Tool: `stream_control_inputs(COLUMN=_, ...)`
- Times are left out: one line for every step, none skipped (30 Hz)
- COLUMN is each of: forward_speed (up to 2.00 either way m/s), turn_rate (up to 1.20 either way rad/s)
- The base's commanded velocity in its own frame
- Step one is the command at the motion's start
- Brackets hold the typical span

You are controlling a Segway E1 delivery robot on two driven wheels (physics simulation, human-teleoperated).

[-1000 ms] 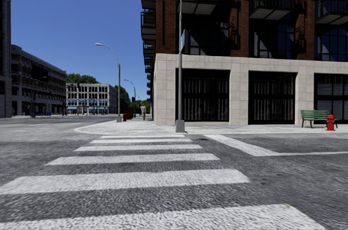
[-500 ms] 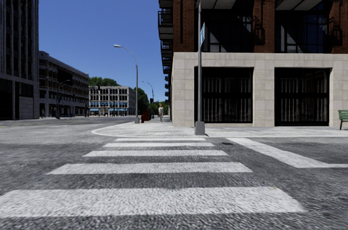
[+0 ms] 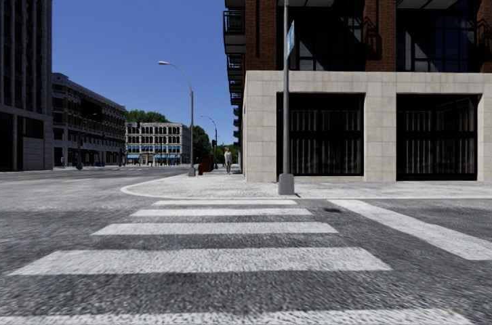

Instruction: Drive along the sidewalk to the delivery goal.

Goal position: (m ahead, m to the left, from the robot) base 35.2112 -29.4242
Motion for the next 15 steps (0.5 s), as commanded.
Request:
stream_control_inputs(forward_speed=2.0, turn_rate=0.0)
stream_control_inputs(forward_speed=2.0, turn_rate=0.0)
stream_control_inputs(forward_speed=2.0, turn_rate=0.0)
stream_control_inputs(forward_speed=2.0, turn_rate=0.0)
stream_control_inputs(forward_speed=2.0, turn_rate=0.0)
stream_control_inputs(forward_speed=2.0, turn_rate=0.0)
stream_control_inputs(forward_speed=2.0, turn_rate=0.0)
stream_control_inputs(forward_speed=2.0, turn_rate=0.0)
stream_control_inputs(forward_speed=2.0, turn_rate=0.02)
stream_control_inputs(forward_speed=2.0, turn_rate=0.07)
stream_control_inputs(forward_speed=2.0, turn_rate=0.09)
stream_control_inputs(forward_speed=2.0, turn_rate=0.13)
stream_control_inputs(forward_speed=2.0, turn_rate=0.14)
stream_control_inputs(forward_speed=2.0, turn_rate=0.14)
stream_control_inputs(forward_speed=2.0, turn_rate=0.14)
